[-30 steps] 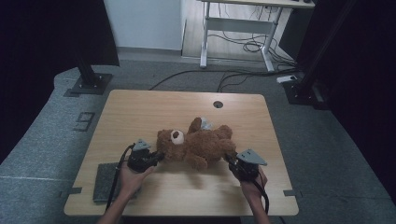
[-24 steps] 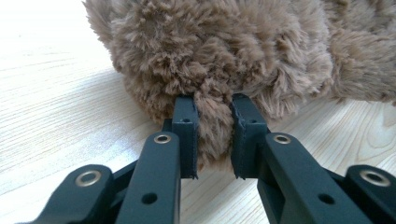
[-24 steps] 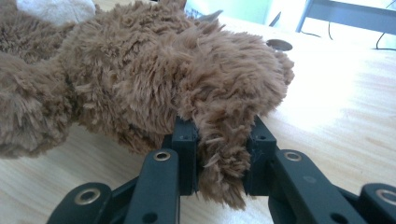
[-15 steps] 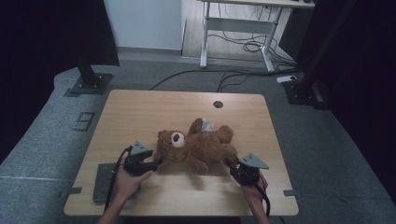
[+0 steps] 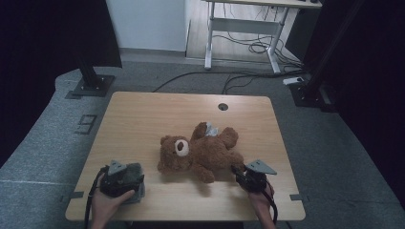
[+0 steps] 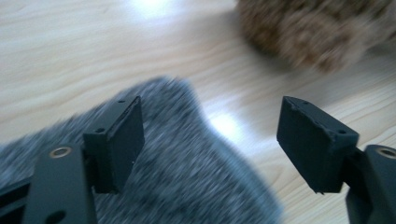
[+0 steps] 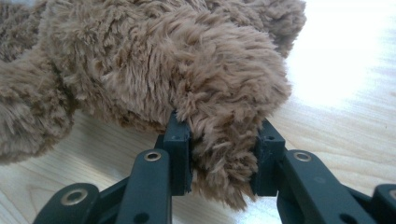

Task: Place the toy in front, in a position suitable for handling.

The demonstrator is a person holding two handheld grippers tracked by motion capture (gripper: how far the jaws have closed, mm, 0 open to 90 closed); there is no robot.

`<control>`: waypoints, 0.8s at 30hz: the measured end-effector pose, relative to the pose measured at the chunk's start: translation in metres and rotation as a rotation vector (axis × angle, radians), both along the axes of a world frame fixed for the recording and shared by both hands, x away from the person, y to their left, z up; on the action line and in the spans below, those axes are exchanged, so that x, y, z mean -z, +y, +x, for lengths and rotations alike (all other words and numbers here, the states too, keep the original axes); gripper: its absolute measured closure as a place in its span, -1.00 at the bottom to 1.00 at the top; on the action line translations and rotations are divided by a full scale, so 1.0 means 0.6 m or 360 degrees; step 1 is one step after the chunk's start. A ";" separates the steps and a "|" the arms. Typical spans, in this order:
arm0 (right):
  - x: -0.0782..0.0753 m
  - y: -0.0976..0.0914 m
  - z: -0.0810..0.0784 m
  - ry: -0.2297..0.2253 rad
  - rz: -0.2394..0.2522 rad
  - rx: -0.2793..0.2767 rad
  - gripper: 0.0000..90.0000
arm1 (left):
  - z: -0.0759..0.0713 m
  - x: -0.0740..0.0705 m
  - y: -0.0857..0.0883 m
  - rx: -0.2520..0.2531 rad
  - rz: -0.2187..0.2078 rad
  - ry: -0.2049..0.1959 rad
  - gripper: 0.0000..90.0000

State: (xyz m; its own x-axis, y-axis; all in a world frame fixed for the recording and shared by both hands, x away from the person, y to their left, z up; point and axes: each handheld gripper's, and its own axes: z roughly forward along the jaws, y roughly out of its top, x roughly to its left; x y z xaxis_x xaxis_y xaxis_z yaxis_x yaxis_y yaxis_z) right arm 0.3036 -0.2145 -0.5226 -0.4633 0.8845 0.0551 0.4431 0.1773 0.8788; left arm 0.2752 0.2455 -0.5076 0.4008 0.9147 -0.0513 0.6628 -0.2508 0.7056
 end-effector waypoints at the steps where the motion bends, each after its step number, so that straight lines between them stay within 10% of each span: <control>1: 0.000 0.001 -0.001 -0.0005 -0.0005 0.0004 0.47 | 0.000 0.007 0.002 -0.0006 0.0029 0.0029 -0.51; 15: 0.000 0.001 -0.007 -0.0007 -0.0012 0.0006 0.43 | 0.007 0.045 0.003 -0.0034 0.0127 0.0133 -0.45; 24: -0.001 0.002 -0.010 0.0002 -0.0011 0.0016 0.42 | -0.001 0.041 0.015 -0.0031 0.0115 0.0053 0.56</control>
State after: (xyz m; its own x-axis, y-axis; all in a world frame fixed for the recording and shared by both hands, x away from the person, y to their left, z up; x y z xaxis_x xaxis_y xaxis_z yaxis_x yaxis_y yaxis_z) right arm 0.2978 -0.2134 -0.5223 -0.4541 0.8896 0.0495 0.4461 0.1790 0.8769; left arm 0.2747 0.2546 -0.5322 0.3819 0.9242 0.0021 0.6907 -0.2870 0.6638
